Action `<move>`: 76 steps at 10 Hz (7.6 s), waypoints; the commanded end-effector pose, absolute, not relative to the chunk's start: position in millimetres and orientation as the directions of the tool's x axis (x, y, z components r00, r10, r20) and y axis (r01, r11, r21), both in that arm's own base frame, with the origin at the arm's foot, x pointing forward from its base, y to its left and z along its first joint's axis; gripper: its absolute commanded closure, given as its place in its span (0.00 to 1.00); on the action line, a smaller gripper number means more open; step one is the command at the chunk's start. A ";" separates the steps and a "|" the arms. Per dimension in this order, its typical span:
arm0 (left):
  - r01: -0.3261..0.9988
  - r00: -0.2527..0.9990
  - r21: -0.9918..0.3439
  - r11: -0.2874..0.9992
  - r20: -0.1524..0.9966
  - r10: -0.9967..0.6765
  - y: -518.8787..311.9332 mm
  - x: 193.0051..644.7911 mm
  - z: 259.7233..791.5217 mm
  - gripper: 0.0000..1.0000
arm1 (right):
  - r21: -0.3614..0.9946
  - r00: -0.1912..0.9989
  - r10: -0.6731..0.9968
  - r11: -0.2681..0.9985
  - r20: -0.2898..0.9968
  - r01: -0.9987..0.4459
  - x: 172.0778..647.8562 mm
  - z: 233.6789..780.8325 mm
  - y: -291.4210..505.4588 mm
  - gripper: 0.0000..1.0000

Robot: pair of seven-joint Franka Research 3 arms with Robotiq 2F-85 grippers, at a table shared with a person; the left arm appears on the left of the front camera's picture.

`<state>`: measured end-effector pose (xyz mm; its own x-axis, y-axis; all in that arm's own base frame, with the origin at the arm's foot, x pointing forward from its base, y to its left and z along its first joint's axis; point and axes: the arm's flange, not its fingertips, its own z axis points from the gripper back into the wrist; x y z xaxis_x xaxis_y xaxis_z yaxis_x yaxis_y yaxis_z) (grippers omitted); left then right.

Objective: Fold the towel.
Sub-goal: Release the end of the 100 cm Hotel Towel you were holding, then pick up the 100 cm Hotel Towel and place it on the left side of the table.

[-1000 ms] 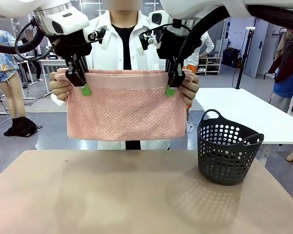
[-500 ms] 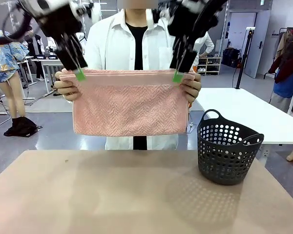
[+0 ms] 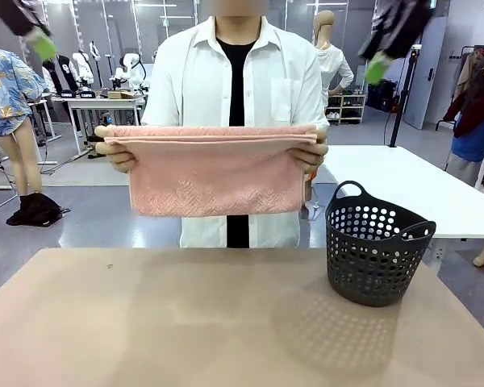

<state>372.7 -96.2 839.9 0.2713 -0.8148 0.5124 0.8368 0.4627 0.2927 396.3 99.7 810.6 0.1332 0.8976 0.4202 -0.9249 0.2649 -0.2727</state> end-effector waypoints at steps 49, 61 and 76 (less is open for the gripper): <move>0.571 0.571 0.145 0.808 0.636 -0.518 27.8 294.3 826.8 0.00 | -0.103 0.509 0.517 0.764 0.688 -0.637 325.1 808.9 -57.4 0.00; 0.554 0.720 -0.192 0.810 0.599 -0.350 -17.8 367.5 735.0 0.00 | -0.103 0.509 0.517 0.764 0.688 -0.637 325.1 808.9 -57.4 0.00; 0.316 0.947 -0.654 0.688 0.265 -0.182 -163.4 484.5 383.9 0.00 | -0.103 0.509 0.517 0.764 0.688 -0.637 325.1 808.9 -57.4 0.00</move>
